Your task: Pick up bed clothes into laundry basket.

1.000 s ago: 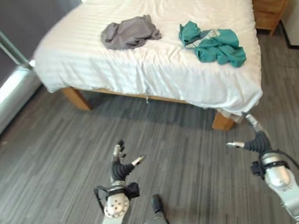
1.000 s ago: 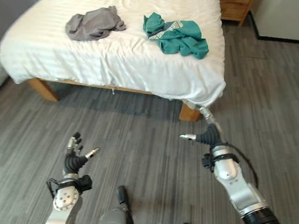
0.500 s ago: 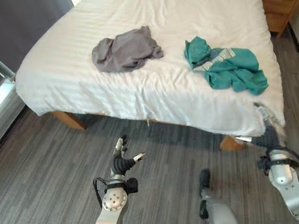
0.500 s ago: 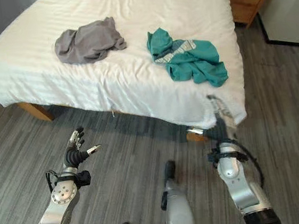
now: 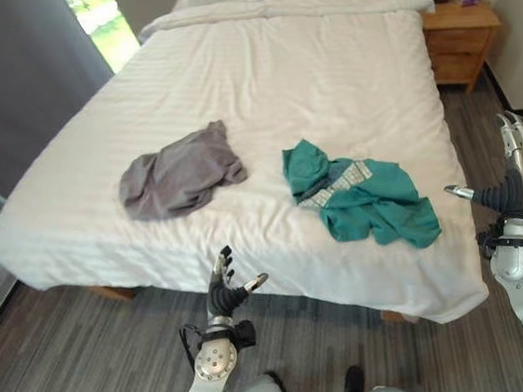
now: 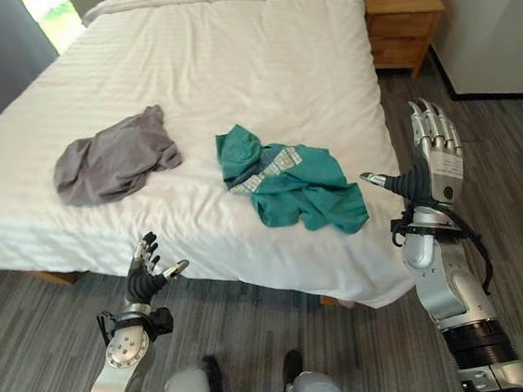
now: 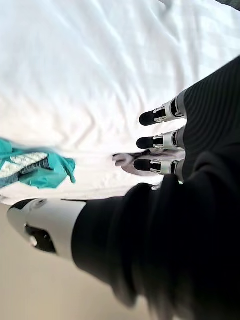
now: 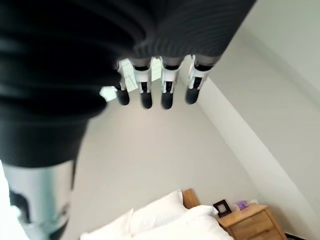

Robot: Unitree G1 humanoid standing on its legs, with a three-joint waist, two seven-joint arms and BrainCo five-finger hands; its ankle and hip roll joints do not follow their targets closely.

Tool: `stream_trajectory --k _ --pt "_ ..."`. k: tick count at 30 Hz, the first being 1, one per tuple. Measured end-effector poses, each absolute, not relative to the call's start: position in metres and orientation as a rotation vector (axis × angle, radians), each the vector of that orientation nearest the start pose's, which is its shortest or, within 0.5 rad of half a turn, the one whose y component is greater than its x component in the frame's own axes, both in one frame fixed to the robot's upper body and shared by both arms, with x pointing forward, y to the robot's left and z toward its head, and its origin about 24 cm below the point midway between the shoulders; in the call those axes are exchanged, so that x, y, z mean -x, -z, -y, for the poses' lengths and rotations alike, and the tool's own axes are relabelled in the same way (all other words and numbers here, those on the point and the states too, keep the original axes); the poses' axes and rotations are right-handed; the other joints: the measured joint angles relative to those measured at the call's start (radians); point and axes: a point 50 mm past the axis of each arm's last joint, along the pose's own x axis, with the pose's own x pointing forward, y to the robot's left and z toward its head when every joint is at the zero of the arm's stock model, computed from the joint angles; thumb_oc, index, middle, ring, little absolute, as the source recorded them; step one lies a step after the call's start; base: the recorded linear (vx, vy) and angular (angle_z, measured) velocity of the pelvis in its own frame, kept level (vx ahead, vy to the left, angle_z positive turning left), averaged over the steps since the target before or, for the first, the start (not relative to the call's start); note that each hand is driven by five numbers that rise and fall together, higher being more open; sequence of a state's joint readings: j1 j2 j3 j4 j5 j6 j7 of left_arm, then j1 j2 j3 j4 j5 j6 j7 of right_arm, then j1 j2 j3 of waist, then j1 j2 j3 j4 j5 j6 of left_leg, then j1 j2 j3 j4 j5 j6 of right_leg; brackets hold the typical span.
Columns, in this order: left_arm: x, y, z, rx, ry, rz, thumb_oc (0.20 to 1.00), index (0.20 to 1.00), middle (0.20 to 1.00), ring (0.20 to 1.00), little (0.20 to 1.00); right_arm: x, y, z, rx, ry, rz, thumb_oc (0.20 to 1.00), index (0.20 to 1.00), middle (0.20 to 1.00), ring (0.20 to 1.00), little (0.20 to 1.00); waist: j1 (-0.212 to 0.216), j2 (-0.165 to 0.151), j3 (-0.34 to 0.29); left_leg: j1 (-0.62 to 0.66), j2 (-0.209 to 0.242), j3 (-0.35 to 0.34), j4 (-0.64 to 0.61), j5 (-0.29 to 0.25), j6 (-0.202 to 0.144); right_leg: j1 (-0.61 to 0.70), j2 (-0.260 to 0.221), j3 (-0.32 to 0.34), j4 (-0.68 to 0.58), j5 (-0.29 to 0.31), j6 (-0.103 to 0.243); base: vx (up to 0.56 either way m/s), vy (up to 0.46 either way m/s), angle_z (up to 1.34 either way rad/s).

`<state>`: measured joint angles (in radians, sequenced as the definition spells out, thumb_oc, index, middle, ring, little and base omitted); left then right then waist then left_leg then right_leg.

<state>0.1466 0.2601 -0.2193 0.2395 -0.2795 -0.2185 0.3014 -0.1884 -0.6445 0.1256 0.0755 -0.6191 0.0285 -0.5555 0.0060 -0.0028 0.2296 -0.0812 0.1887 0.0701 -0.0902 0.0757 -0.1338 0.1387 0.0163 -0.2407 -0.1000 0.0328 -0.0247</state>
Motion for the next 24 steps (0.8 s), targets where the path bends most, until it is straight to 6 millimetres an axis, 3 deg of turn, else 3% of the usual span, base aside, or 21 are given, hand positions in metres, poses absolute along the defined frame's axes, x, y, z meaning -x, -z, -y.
stream_trajectory --k 1,3,4,6,7,9,12,17,19,20,21,22,24 --pt "-0.201 0.031 -0.182 0.027 -0.2 -0.232 1.0 1.0 1.0 1.0 1.0 -0.283 -0.117 0.246 1.26 0.373 0.398 1.0 1.0 1.0 1.0 1.0 0.025 0.004 0.001 0.021 -0.013 0.012 -0.001 0.014 0.016 0.029 -0.001 0.003 0.0 -0.014 0.002 0.19 0.092 -0.46" --pt "-0.199 0.033 -0.179 0.04 -0.197 -0.242 1.0 1.0 1.0 1.0 1.0 -0.282 -0.114 0.248 1.266 0.365 0.383 1.0 1.0 1.0 1.0 1.0 0.021 0.017 -0.003 0.028 -0.018 0.03 0.012 0.027 0.031 0.05 0.003 -0.001 0.0 -0.029 0.009 0.17 0.07 -0.11" --pt "-0.189 0.04 -0.175 0.065 -0.208 -0.275 1.0 1.0 1.0 1.0 1.0 -0.286 -0.106 0.249 1.311 0.31 0.346 1.0 1.0 1.0 1.0 1.0 0.021 0.065 -0.02 0.058 -0.022 0.007 0.028 0.099 0.034 0.093 0.027 0.009 0.0 -0.069 0.036 0.15 0.067 0.18" --pt "-0.19 0.039 -0.177 0.077 -0.2 -0.272 1.0 1.0 1.0 1.0 1.0 -0.292 -0.095 0.248 1.305 0.267 0.286 1.0 1.0 1.0 1.0 1.0 0.035 0.038 -0.027 0.07 -0.064 0.004 -0.001 0.105 0.049 0.098 -0.009 -0.003 0.0 -0.079 0.064 0.12 0.053 0.31" --pt "-0.191 0.039 -0.18 0.071 -0.188 -0.277 1.0 1.0 1.0 1.0 1.0 -0.305 -0.091 0.245 1.294 0.246 0.245 1.0 1.0 1.0 1.0 1.0 0.039 0.027 -0.027 0.067 -0.083 0.001 -0.004 0.102 0.054 0.097 -0.028 -0.009 0.0 -0.084 0.072 0.07 0.03 0.3" --pt "-0.19 0.037 -0.188 0.055 -0.191 -0.275 1.0 1.0 1.0 1.0 1.0 -0.318 -0.088 0.241 1.265 0.229 0.205 1.0 1.0 1.0 1.0 1.0 0.09 0.024 -0.028 0.065 -0.123 -0.003 -0.004 0.09 0.07 0.102 -0.064 -0.01 0.0 -0.092 0.094 0.12 0.049 0.23" --pt "-0.187 0.038 -0.2 0.025 -0.206 -0.282 1.0 1.0 1.0 1.0 1.0 -0.332 -0.059 0.232 1.233 0.171 0.044 1.0 1.0 1.0 1.0 1.0 0.137 0.017 -0.029 0.064 -0.144 -0.01 -0.007 0.074 0.076 0.108 -0.086 -0.012 0.0 -0.102 0.11 0.05 0.019 0.17" --pt "-0.178 0.043 -0.207 0.036 -0.205 -0.321 1.0 1.0 1.0 1.0 1.0 -0.32 0.008 0.233 1.133 0.133 -0.324 1.0 1.0 1.0 1.0 1.0 0.163 0.017 -0.028 0.045 -0.156 -0.033 -0.009 0.07 0.076 0.102 -0.09 -0.015 0.0 -0.108 0.119 0.0 -0.009 0.17" --pt "-0.177 0.044 -0.207 0.037 -0.194 -0.325 1.0 1.0 1.0 1.0 1.0 -0.31 0.023 0.238 1.096 0.151 -0.414 1.0 1.0 1.0 1.0 1.0 0.168 0.021 -0.028 0.018 -0.157 -0.043 -0.01 0.072 0.077 0.086 -0.087 -0.025 0.0 -0.109 0.119 -0.02 -0.016 0.13" --pt "-0.177 0.046 -0.207 0.036 -0.189 -0.333 1.0 1.0 1.0 1.0 1.0 -0.312 0.021 0.238 1.063 0.183 -0.404 1.0 1.0 1.0 1.0 1.0 0.165 0.022 -0.031 0.005 -0.155 -0.046 -0.009 0.073 0.079 0.069 -0.084 -0.028 0.0 -0.108 0.118 -0.03 -0.012 0.13" --pt "-0.176 0.046 -0.207 0.035 -0.188 -0.336 1.0 1.0 1.0 1.0 1.0 -0.316 0.017 0.239 1.044 0.2 -0.397 0.787 0.787 0.787 0.787 0.787 0.164 0.022 -0.032 -0.005 -0.155 -0.048 -0.009 0.076 0.08 0.06 -0.083 -0.03 0.001 -0.108 0.117 -0.03 -0.011 0.13" --pt "-0.176 0.047 -0.207 0.035 -0.181 -0.342 1.0 1.0 1.0 1.0 1.0 -0.313 0.02 0.244 1.0 0.226 -0.43 0.2 0.2 0.2 0.2 0.2 0.17 0.027 -0.037 -0.021 -0.157 -0.055 -0.009 0.081 0.082 0.056 -0.082 -0.038 0.0 -0.108 0.118 -0.02 0.001 0.18" --pt "-0.181 0.046 -0.208 0.033 -0.169 -0.332 1.0 1.0 1.0 1.0 1.0 -0.319 0.011 0.251 0.955 0.28 -0.43 0.2 0.2 0.2 0.2 0.2 0.17 0.027 -0.042 -0.037 -0.156 -0.062 -0.009 0.084 0.079 0.038 -0.082 -0.05 0.0 -0.108 0.118 0.03 0.009 0.17"
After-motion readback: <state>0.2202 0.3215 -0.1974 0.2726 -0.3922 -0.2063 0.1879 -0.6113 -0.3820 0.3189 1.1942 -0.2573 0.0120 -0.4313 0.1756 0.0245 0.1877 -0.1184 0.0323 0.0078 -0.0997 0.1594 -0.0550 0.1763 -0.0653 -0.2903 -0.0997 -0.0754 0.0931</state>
